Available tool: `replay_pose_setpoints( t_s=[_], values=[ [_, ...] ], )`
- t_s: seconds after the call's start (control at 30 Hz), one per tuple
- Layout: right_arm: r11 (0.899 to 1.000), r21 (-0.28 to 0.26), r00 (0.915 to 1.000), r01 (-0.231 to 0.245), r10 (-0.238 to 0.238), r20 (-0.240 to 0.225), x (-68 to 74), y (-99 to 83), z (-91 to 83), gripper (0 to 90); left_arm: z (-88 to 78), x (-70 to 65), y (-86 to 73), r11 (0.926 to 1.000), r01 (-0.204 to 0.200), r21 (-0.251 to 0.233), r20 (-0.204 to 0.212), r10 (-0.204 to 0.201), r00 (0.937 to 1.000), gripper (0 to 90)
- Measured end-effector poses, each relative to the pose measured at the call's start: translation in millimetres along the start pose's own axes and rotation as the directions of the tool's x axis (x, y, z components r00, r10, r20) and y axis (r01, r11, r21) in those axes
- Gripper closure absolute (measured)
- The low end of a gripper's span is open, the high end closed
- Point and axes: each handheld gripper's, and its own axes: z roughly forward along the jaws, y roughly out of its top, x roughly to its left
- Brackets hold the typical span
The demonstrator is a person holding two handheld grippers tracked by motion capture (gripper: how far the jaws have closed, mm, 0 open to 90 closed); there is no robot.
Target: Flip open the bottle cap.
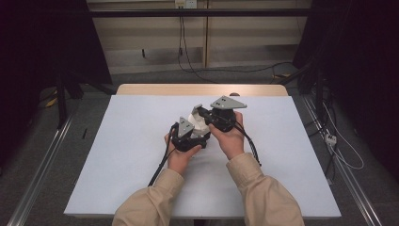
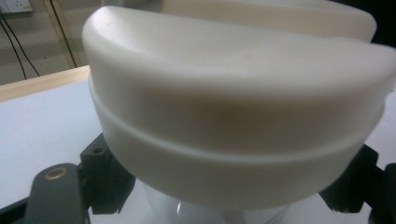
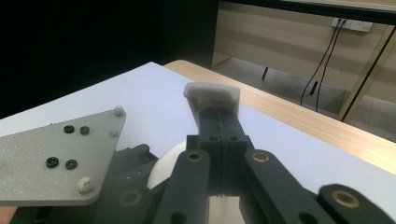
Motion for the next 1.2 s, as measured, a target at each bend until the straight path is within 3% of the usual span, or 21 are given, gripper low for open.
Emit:
replay_pose_setpoints(
  t_s=[0.73,1.2],
  values=[
    [1.0,-0.004,0.9999,0.016,-0.016,0.0,-3.0,8.3,10.3,90.0,0.2,-0.1,0.2,1.0,-0.002,0.004,-0.003,0.002,1.0,18.8],
    [1.0,-0.002,1.0,-0.005,0.005,0.003,-4.8,7.7,17.8,90.0,0.1,0.2,0.1,1.0,-0.002,0.006,-0.002,0.002,1.0,18.8]
  ],
)
